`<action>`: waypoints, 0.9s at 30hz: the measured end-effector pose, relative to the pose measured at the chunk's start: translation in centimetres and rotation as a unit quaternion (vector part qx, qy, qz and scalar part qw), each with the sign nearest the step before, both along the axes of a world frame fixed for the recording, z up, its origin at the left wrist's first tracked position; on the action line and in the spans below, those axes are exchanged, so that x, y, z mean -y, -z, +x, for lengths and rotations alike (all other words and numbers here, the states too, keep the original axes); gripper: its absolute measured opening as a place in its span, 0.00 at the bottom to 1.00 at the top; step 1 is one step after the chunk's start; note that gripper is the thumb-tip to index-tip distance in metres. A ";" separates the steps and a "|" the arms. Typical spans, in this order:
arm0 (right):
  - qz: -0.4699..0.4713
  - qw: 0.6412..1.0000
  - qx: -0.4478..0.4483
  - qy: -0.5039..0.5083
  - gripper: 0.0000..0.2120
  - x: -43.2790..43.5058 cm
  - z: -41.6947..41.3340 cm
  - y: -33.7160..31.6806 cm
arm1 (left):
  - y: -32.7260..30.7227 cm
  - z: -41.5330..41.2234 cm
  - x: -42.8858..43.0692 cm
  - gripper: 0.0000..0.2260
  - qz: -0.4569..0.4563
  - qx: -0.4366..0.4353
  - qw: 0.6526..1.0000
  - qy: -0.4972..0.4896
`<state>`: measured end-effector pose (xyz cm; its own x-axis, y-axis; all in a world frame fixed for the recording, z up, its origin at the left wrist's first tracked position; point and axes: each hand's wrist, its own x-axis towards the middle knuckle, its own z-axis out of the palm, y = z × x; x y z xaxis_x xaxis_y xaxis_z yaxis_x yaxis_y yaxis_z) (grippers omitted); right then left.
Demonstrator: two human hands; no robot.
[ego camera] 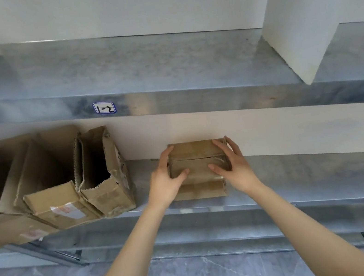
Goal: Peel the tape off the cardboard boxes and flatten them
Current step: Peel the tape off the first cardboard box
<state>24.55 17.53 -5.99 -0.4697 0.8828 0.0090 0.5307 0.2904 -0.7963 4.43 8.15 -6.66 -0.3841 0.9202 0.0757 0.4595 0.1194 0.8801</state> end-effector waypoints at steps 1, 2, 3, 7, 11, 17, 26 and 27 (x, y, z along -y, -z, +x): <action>0.000 1.000 -0.002 0.003 0.32 -0.1 0.0 0.0 | -0.1 0.0 -0.2 0.32 0.002 -0.003 1.000 -0.005; -0.003 1.000 0.001 0.005 0.31 -0.4 -0.1 -0.2 | -0.1 0.0 -0.5 0.33 0.001 -0.006 1.000 -0.008; -0.004 1.000 0.006 0.008 0.31 -0.6 -0.1 -0.4 | -0.1 -0.1 -0.7 0.33 0.000 -0.008 1.000 -0.010; 0.026 0.999 0.029 0.032 0.27 -0.7 0.0 -1.0 | -0.7 0.1 -0.1 0.32 0.003 -0.019 1.000 -0.025; 0.046 0.996 0.065 0.028 0.24 0.6 0.4 -0.2 | 0.5 0.1 1.6 0.32 -0.019 -0.024 0.999 -0.023; 0.042 0.995 0.081 0.034 0.25 1.0 0.2 0.9 | 1.0 0.2 1.9 0.31 -0.038 -0.061 0.997 -0.033; 0.015 0.998 -0.001 0.060 0.26 1.0 0.5 1.6 | -0.4 4.3 -2.9 0.23 -0.003 -0.293 0.956 0.024; 0.009 0.998 -0.023 0.061 0.27 1.2 0.8 1.8 | 0.1 4.3 -3.0 0.23 0.000 -0.312 0.950 0.023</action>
